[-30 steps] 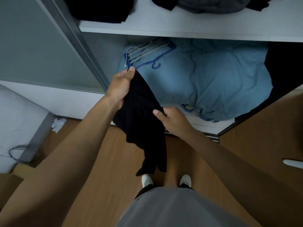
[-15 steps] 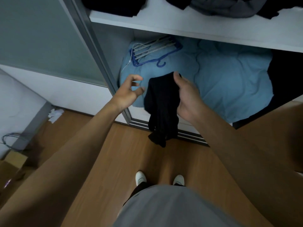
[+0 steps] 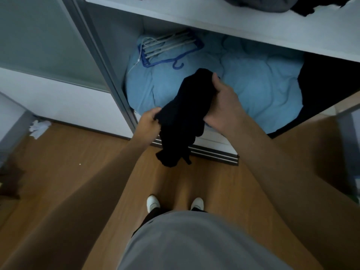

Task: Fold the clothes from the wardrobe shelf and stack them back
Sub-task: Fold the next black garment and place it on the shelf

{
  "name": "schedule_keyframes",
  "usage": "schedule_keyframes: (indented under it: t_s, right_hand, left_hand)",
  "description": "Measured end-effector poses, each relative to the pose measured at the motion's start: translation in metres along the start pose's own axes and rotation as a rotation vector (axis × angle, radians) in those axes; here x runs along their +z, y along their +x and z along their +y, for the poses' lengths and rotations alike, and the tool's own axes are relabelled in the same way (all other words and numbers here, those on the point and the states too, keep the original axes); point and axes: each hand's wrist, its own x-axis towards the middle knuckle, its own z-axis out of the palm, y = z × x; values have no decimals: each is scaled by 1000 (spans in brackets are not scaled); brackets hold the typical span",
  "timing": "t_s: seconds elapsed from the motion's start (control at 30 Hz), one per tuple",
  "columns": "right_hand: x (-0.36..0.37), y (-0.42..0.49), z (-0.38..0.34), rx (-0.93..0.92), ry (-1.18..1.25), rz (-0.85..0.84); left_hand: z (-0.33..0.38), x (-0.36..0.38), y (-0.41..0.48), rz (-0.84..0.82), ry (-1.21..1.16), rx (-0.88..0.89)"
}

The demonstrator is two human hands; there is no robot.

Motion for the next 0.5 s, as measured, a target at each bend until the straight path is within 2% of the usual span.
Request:
schedule_keyframes:
  t_s: [0.1,0.2,0.27,0.4,0.43,0.5]
  right_hand:
    - [-20,6,-8,-60,-161,92]
    - [-42,12,-8,-161,-586,271]
    - [-58,15,-7,-145,-849,349]
    - [-81,19,2,-184,-1550,370]
    - [-81,17,5,-247,-1625,369]
    - [-75,9,11,-400,-1623,292]
  left_hand:
    - [2,-21,9,88,-184,-45]
    - [10,-31,18,113,-190,-84]
    - [26,-31,19,78,-186,-78]
    - [49,-23,19,-73,-138,-41]
    - [53,-21,19,-93,-125,-40]
    - [59,-20,21,-105,-142,-68]
